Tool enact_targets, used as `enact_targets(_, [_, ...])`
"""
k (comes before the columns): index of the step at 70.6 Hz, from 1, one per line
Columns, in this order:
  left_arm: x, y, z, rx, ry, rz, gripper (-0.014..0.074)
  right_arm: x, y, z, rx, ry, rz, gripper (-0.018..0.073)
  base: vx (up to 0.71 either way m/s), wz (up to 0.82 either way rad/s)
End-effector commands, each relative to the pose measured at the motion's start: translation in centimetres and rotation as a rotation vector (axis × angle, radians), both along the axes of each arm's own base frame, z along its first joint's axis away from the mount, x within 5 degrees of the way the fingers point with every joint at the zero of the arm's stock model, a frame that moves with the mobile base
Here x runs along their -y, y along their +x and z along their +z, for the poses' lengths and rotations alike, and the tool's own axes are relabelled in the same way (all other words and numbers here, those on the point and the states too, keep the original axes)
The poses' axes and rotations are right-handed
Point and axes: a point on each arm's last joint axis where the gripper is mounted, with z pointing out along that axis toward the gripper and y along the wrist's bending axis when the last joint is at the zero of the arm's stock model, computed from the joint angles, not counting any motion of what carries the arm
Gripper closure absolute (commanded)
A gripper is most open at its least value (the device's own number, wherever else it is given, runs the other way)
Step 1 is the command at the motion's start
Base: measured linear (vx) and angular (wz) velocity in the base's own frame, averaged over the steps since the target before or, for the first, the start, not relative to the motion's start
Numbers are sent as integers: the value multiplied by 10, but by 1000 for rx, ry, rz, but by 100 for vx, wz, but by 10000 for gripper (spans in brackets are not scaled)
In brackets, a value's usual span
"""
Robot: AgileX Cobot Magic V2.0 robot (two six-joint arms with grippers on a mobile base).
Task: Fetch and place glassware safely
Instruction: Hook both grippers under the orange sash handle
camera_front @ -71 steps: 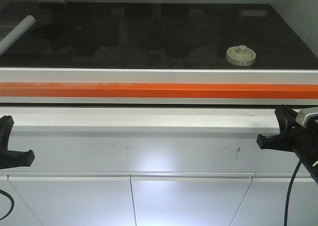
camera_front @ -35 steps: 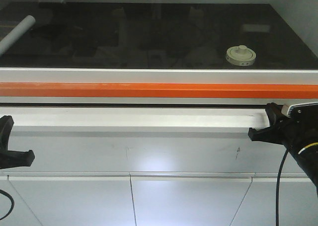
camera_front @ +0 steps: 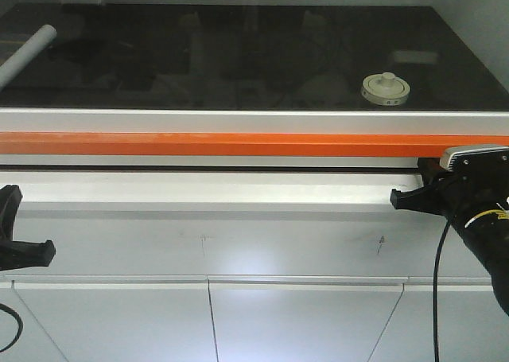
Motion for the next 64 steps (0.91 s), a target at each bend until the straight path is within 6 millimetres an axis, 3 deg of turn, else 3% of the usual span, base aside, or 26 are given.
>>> enact_targets(1, [1, 4, 16, 120, -16, -6, 603, -1, 6, 30, 198, 6, 6, 563, 0, 0])
enact_targets(27, [1, 8, 15, 107, 15, -5, 603, 1, 6, 30, 196, 14, -14, 563, 0, 0])
enact_targets(64, [4, 69, 0, 25, 17, -6, 603, 0, 6, 30, 197, 14, -12, 563, 0, 0])
